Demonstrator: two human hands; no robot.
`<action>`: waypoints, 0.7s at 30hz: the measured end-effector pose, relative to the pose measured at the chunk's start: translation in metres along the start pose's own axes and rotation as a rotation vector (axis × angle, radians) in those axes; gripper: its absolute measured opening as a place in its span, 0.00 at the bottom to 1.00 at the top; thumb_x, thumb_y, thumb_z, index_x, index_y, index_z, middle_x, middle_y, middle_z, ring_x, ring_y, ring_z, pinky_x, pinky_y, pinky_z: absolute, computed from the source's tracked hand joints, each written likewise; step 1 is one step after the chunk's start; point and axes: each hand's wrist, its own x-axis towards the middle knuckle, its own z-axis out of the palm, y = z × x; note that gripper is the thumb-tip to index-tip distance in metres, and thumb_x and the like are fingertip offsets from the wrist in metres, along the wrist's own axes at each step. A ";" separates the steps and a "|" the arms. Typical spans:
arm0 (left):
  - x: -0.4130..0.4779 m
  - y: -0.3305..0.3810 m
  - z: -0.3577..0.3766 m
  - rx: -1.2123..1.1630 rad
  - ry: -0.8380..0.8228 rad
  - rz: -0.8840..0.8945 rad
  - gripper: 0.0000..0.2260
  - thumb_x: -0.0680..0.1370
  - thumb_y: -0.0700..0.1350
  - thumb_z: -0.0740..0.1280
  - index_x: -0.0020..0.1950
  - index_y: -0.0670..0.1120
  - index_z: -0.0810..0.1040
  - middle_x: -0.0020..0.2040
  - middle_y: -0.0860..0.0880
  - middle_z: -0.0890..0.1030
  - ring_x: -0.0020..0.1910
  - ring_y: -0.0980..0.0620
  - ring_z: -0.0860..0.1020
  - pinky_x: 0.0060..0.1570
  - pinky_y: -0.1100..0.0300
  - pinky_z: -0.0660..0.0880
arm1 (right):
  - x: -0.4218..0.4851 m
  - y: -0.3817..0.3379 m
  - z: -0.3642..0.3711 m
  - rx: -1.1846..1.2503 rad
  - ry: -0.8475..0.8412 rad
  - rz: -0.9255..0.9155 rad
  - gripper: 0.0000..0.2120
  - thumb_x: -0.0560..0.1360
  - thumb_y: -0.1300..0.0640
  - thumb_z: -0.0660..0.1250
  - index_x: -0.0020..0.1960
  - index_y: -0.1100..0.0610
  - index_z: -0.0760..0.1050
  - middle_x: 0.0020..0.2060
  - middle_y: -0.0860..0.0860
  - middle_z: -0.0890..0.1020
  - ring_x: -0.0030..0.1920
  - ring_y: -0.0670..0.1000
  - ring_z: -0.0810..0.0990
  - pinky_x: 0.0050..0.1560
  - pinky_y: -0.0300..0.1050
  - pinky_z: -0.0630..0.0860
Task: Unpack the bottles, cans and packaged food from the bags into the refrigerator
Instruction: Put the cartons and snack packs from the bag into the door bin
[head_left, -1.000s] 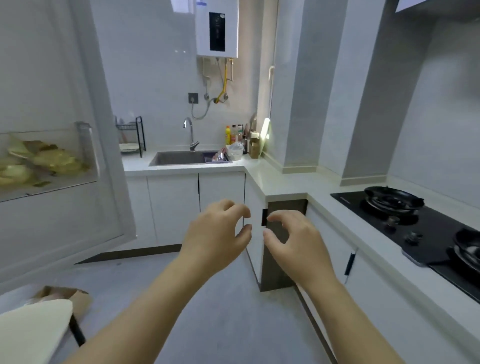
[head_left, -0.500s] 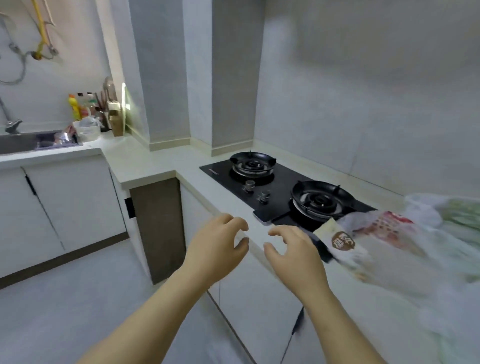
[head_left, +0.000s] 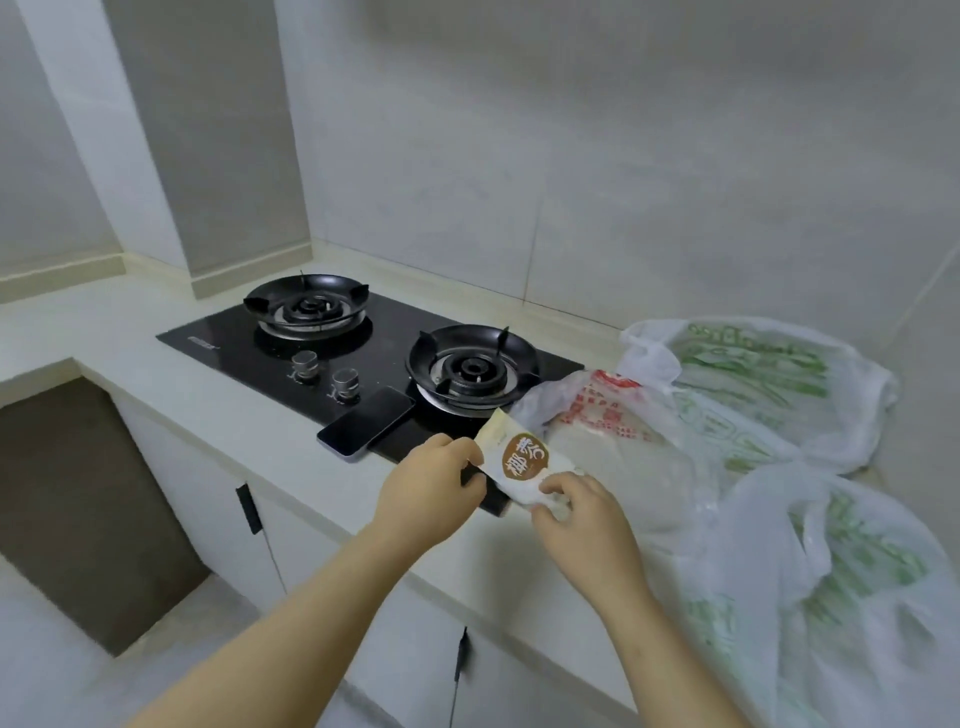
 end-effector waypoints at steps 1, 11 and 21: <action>0.011 -0.003 0.006 -0.003 -0.024 -0.004 0.11 0.77 0.49 0.61 0.58 0.51 0.75 0.52 0.53 0.74 0.50 0.53 0.74 0.47 0.58 0.75 | 0.009 0.003 0.001 0.000 0.008 0.025 0.11 0.73 0.56 0.64 0.55 0.52 0.75 0.52 0.47 0.75 0.56 0.50 0.72 0.55 0.46 0.72; 0.121 -0.037 0.057 -0.063 -0.330 -0.176 0.22 0.77 0.48 0.61 0.71 0.47 0.63 0.64 0.47 0.71 0.59 0.47 0.73 0.55 0.53 0.74 | 0.093 0.018 0.022 -0.050 0.047 0.196 0.08 0.75 0.53 0.63 0.53 0.51 0.75 0.50 0.47 0.75 0.51 0.51 0.75 0.51 0.45 0.73; 0.158 -0.020 0.055 -0.295 -0.290 -0.170 0.04 0.74 0.45 0.65 0.45 0.52 0.79 0.40 0.52 0.81 0.43 0.52 0.79 0.44 0.55 0.77 | 0.123 0.041 0.022 -0.022 0.066 0.269 0.09 0.75 0.53 0.64 0.54 0.51 0.75 0.48 0.44 0.73 0.53 0.49 0.75 0.53 0.44 0.73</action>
